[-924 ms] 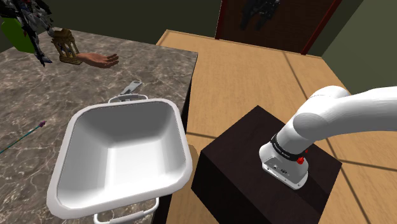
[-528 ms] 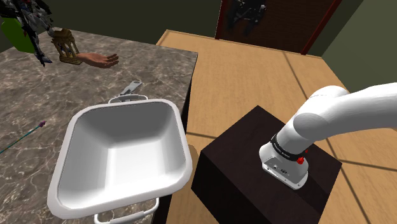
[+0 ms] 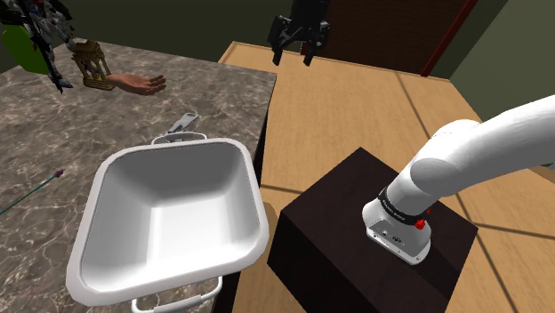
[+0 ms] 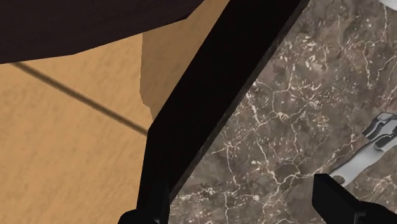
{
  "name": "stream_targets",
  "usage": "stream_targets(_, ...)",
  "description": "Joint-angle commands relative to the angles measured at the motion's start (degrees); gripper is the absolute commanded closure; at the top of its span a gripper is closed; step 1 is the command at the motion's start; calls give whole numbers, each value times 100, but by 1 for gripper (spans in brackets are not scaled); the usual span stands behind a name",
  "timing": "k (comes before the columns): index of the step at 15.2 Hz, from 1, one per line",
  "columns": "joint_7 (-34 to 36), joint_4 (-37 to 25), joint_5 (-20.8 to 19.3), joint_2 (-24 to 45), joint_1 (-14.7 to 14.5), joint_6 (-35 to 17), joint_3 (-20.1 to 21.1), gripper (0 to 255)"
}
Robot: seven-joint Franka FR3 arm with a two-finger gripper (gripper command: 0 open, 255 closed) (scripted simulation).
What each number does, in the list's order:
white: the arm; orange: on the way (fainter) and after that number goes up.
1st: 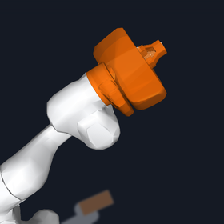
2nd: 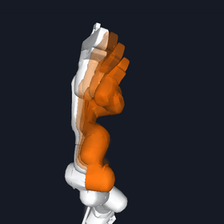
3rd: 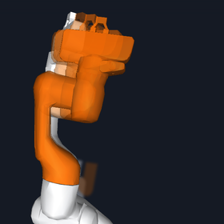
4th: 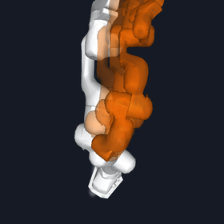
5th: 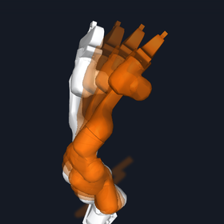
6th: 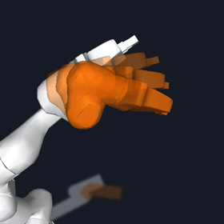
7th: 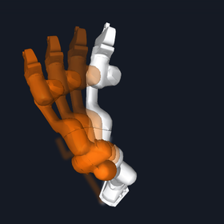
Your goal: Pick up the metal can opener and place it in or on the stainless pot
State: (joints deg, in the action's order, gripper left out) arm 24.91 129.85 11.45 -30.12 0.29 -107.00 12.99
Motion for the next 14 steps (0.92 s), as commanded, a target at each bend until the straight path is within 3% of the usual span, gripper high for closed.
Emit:
stream_targets(1, 401, -82, 34, 296, -8, -164, 253, 0)
stream_targets(7, 1598, -795, -146, 1527, 28, -505, 934, 0)
stream_targets(14, 3095, -1998, -809, 3238, -103, -670, 1466, 0)
